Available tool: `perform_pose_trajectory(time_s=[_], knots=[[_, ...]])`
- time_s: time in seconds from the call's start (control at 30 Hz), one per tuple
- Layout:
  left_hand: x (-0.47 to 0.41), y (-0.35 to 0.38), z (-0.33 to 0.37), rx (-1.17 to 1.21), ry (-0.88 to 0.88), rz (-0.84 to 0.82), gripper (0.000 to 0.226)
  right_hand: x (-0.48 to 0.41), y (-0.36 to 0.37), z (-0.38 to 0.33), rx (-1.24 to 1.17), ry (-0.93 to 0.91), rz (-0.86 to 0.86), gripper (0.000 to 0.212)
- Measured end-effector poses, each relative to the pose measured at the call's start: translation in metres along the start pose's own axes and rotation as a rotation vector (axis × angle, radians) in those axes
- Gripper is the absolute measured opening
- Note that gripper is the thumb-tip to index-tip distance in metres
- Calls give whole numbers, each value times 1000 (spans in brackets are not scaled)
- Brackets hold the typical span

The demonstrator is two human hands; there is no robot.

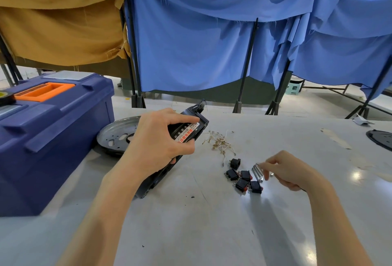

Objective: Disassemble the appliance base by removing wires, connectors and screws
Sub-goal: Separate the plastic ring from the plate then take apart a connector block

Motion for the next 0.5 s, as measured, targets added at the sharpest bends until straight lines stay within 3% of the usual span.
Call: perform_pose_trajectory(time_s=[0.23, 0.5], knots=[[0, 2, 2, -40, 13, -3, 44, -2, 4, 30, 117, 196, -16, 42], [-1, 2, 2, -64, 20, -6, 45, 2, 3, 31, 244, 255, -20, 53]])
Point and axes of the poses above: each hand's wrist, its own x-axis away from the middle knuckle, its own y-axis out of the palm, z = x × y, the point moved 7 cm from there along -x, towards the middle knuckle, and after that the axes turned 6 degrees about -x, right-handed, at the moved point
